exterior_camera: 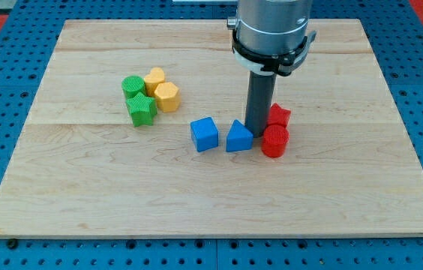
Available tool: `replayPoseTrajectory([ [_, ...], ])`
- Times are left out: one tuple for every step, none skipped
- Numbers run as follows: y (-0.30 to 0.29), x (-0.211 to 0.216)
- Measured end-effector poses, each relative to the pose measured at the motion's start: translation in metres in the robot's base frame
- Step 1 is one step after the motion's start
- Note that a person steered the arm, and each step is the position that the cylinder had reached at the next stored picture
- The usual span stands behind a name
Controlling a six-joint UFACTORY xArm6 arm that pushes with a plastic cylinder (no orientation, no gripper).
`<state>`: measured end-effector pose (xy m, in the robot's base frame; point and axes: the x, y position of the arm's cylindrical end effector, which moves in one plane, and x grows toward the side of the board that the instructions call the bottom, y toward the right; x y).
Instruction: Move the red star right to the blue triangle
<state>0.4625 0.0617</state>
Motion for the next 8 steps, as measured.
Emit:
replayPoseTrajectory([
  [0.022,0.001],
  [0.060,0.035],
  [0.070,0.049],
  [0.071,0.039],
  [0.100,0.004],
  [0.122,-0.055],
  [0.076,-0.061],
  [0.055,-0.030],
])
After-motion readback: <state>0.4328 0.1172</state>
